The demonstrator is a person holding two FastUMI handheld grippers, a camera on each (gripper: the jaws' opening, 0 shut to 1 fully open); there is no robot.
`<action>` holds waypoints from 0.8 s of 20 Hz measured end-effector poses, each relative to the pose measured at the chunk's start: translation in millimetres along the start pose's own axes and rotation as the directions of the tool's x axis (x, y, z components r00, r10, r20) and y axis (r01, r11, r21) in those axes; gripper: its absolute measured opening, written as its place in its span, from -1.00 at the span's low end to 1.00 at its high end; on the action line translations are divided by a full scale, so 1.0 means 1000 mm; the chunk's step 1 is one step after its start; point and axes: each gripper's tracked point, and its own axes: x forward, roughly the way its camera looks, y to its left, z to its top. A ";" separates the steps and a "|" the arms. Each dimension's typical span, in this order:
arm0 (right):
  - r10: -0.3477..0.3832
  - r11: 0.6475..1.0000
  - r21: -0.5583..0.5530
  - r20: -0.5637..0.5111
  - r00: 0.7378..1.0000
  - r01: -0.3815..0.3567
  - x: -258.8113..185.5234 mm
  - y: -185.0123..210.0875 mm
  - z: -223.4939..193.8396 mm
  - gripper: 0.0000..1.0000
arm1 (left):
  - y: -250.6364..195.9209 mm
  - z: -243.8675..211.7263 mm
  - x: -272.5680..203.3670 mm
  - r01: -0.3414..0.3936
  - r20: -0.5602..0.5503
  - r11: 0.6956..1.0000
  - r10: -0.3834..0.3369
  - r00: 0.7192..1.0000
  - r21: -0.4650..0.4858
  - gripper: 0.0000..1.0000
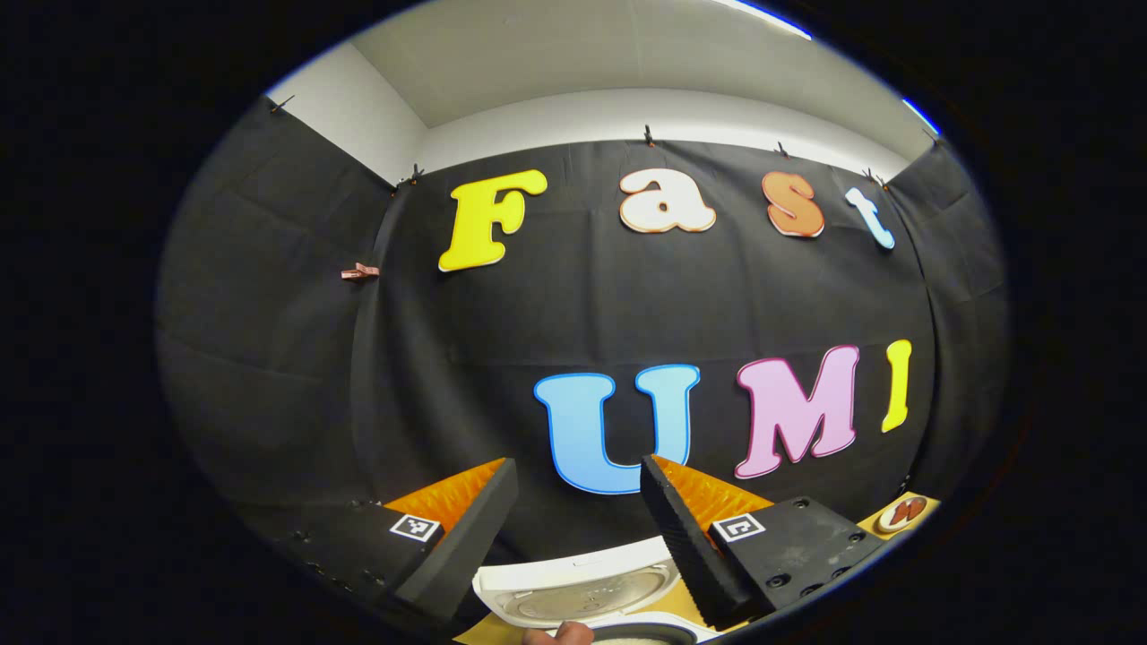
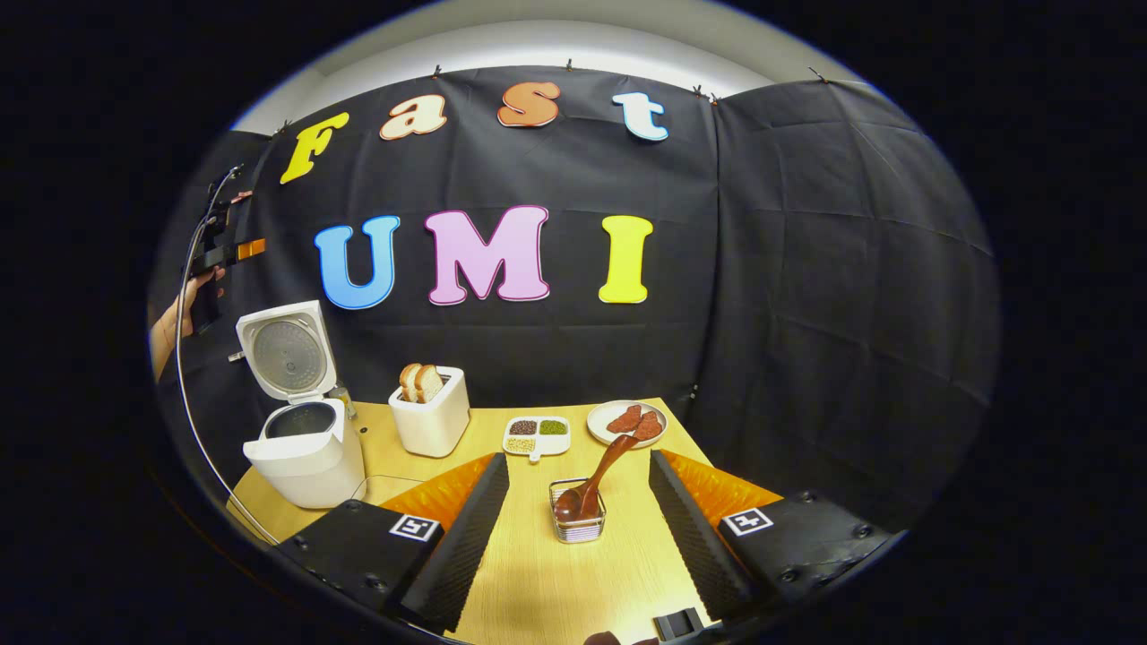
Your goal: Close the left gripper, press the button to open the rice cooker; take a wooden spoon from the chopstick holder with the right hand, scoop a spoonful of rice and pour it into the rice cooker, then put the wooden spoon back into the chopstick holder.
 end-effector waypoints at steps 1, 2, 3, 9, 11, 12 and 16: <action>-0.011 1.000 0.000 -0.003 1.000 0.011 -0.003 -0.002 -0.001 0.97 | -0.001 -0.012 0.012 -0.005 -0.017 1.000 0.005 1.000 0.014 0.90; -0.022 1.000 0.000 -0.006 1.000 0.022 -0.007 -0.005 -0.002 0.97 | -0.004 -0.025 0.023 -0.009 -0.035 1.000 0.010 0.999 0.025 0.89; -0.034 0.999 0.001 -0.008 0.999 0.034 -0.011 -0.009 -0.003 0.97 | -0.003 -0.040 0.033 -0.013 -0.056 0.999 0.015 0.998 0.031 0.89; -0.089 0.995 0.051 -0.045 0.995 0.091 -0.037 -0.026 -0.018 0.97 | 0.002 -0.122 0.075 -0.072 -0.220 0.997 0.071 0.973 0.004 0.93; -0.102 0.992 0.063 -0.060 0.993 0.105 -0.042 -0.031 -0.026 0.97 | 0.004 -0.140 0.079 -0.089 -0.265 0.996 0.085 0.960 -0.003 0.93; -0.105 0.992 0.067 -0.068 0.992 0.110 -0.045 -0.032 -0.030 0.97 | 0.004 -0.149 0.080 -0.090 -0.293 0.996 0.085 0.952 -0.003 0.93; -0.102 0.990 0.088 -0.084 0.991 0.110 -0.052 -0.035 -0.038 0.97 | 0.003 -0.155 0.070 -0.116 -0.327 0.993 0.097 0.940 -0.038 0.98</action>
